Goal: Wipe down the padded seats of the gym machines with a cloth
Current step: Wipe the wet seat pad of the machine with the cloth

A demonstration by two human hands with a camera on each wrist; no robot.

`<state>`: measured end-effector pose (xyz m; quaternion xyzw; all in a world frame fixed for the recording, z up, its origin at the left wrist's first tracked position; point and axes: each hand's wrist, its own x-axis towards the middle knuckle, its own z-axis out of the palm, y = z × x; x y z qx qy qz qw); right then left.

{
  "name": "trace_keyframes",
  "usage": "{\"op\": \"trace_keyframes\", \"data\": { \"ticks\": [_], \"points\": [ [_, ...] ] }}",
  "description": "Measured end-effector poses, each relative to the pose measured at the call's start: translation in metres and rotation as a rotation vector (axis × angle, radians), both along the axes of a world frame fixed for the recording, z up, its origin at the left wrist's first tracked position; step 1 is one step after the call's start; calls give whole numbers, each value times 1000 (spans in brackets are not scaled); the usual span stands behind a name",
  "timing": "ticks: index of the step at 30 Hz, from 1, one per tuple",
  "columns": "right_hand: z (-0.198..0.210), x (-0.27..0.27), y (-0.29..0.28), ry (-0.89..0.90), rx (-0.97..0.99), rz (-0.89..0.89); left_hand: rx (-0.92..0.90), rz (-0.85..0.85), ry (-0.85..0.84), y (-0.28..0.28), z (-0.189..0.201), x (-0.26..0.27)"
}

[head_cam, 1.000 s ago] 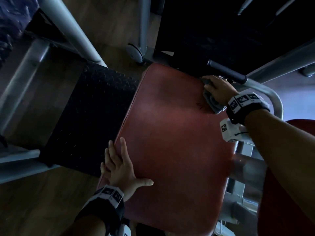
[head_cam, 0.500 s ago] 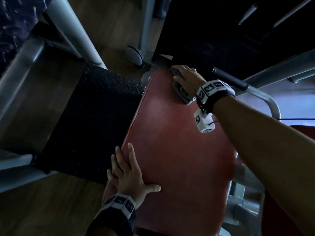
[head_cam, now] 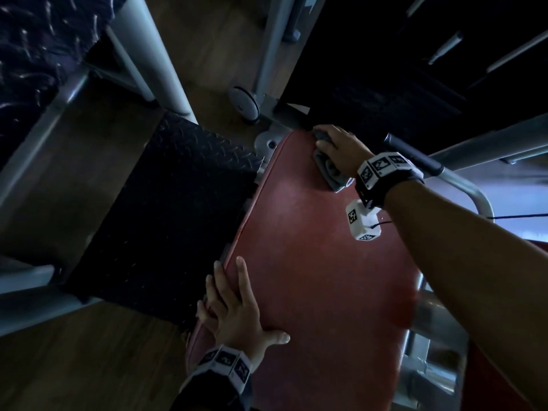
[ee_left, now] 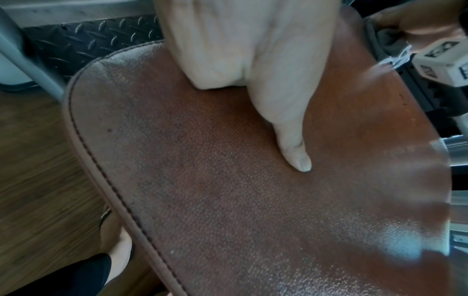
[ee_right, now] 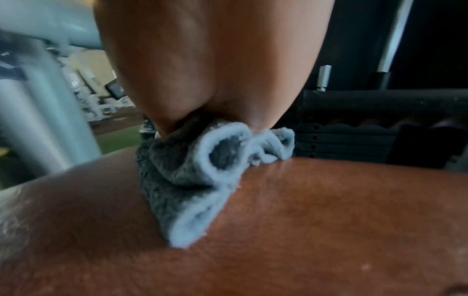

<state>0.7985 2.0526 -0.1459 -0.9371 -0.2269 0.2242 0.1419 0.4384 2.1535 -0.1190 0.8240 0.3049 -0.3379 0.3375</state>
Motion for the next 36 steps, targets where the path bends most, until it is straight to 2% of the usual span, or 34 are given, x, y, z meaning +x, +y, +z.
{"op": "trace_keyframes", "data": {
  "ticks": [3,5,7,12,17,22,29,36],
  "points": [
    [1,-2,13,4,-30,-90,-1,-2,3,0,1,0],
    [8,-8,27,0,-70,-87,-3,-16,8,1,2,0],
    [15,-24,40,-46,-81,-31,-2,-23,14,1,3,1],
    [12,-97,50,-296,33,149,24,-21,16,0,7,3],
    [7,-171,13,-289,107,30,49,-39,10,-2,10,3],
    [6,-211,-59,-326,-8,-99,64,-55,8,-4,14,2],
    [10,-213,-146,-324,-76,-222,90,-48,-8,-8,18,3],
    [13,-183,-138,-311,-21,-318,58,-42,-20,-7,20,2]
  ]
}}
